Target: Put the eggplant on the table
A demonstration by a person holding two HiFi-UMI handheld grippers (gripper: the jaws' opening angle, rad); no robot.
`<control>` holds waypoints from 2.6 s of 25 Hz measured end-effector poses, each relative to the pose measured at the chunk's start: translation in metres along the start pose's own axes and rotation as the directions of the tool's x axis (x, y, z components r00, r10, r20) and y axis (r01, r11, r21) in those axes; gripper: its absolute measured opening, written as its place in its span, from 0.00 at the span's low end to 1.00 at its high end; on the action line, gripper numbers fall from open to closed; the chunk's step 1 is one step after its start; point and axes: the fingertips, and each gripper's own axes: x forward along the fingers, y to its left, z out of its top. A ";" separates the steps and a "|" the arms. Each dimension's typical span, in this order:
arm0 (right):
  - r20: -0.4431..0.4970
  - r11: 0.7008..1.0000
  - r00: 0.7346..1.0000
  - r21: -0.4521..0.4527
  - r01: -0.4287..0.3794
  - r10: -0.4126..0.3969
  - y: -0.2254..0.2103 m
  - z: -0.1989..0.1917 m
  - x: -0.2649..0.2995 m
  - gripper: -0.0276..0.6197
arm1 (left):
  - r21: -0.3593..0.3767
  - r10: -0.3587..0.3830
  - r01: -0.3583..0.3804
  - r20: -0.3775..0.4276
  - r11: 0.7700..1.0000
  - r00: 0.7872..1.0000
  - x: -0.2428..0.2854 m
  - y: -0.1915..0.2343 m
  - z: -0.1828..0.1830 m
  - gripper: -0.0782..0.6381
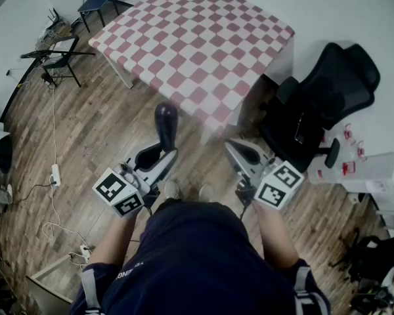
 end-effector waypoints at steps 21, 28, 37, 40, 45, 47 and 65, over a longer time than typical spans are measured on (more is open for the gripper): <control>-0.015 0.999 1.000 0.045 0.027 -0.027 -0.043 0.000 -0.032 0.07 | 0.011 0.027 -0.027 -0.004 1.000 1.000 0.040 -0.017 -0.008 0.29; -0.005 0.998 0.999 0.049 0.035 -0.035 -0.068 0.003 -0.056 0.07 | 0.037 0.036 -0.036 0.001 0.999 0.999 0.064 -0.031 -0.009 0.29; -0.028 0.994 0.997 0.076 0.075 -0.073 -0.103 -0.001 -0.070 0.07 | 0.033 0.066 -0.065 -0.006 0.997 0.998 0.084 -0.029 -0.014 0.29; -0.042 0.993 0.996 0.084 0.080 -0.077 -0.115 -0.001 -0.062 0.07 | 0.020 0.075 -0.075 -0.006 0.997 0.997 0.092 -0.017 -0.014 0.29; -0.072 0.994 0.995 0.083 0.071 -0.065 -0.131 0.002 -0.036 0.07 | -0.018 0.083 -0.084 -0.012 0.996 0.996 0.108 0.017 -0.019 0.29; -0.080 0.993 0.994 0.085 0.077 -0.070 -0.143 0.004 -0.025 0.07 | -0.047 0.083 -0.084 -0.011 0.995 0.996 0.116 0.036 -0.021 0.29; -0.115 0.969 0.970 0.101 0.224 -0.212 -0.255 0.068 0.142 0.07 | -0.032 0.021 -0.024 -0.093 0.999 0.995 0.195 0.262 0.042 0.29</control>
